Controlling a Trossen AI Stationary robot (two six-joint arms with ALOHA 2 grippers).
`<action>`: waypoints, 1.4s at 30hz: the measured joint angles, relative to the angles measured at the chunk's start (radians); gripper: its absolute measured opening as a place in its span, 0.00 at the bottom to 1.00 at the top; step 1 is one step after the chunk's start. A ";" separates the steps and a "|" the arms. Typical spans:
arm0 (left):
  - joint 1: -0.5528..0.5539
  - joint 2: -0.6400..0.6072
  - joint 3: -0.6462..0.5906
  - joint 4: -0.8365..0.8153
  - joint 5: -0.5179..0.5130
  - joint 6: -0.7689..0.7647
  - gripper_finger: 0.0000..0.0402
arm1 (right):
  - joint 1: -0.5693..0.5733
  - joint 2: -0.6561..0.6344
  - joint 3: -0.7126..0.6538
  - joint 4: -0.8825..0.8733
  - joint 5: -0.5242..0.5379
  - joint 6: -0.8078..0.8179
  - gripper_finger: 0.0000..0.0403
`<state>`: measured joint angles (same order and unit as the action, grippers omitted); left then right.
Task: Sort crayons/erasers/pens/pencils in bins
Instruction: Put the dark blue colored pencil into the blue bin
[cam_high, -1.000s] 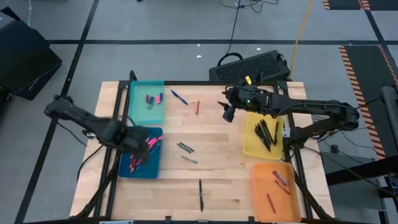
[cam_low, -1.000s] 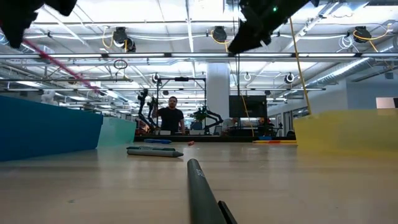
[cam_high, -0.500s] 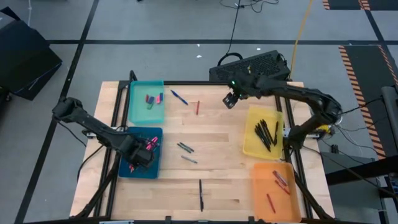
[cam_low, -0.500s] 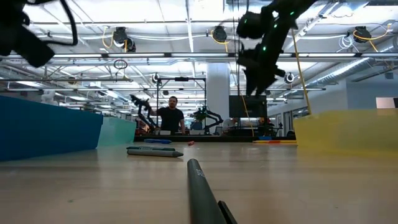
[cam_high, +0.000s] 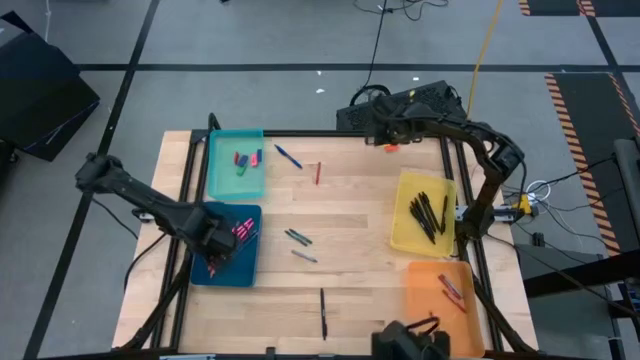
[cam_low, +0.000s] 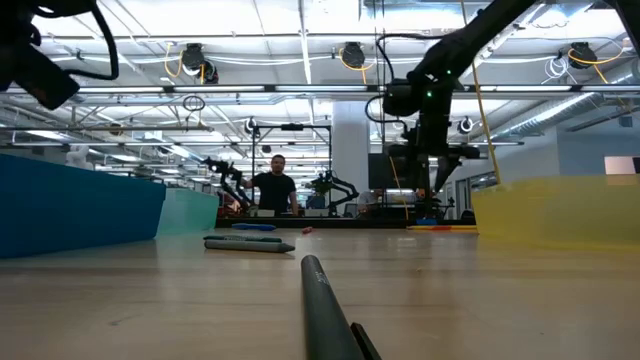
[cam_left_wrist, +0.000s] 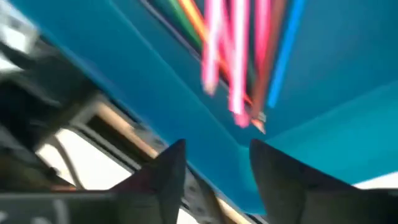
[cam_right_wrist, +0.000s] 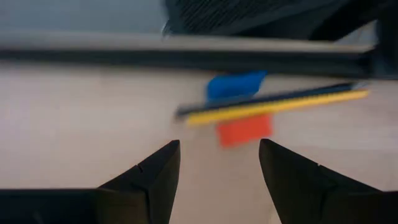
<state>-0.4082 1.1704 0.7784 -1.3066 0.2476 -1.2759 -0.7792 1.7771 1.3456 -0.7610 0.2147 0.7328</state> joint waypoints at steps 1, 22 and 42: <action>0.015 -0.027 0.000 -0.019 -0.032 0.015 0.47 | -0.019 0.000 0.000 0.001 0.014 0.032 0.52; 0.561 -0.132 0.001 0.368 -0.356 0.862 0.67 | -0.138 0.097 -0.010 -0.098 0.018 0.766 0.43; 0.704 -0.142 0.001 0.347 -0.349 1.086 0.67 | 0.083 0.133 -0.006 -0.101 0.180 1.175 0.41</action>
<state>0.2962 1.0284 0.7795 -0.9592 -0.1011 -0.1897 -0.6966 1.9099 1.3396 -0.8619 0.3949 1.9082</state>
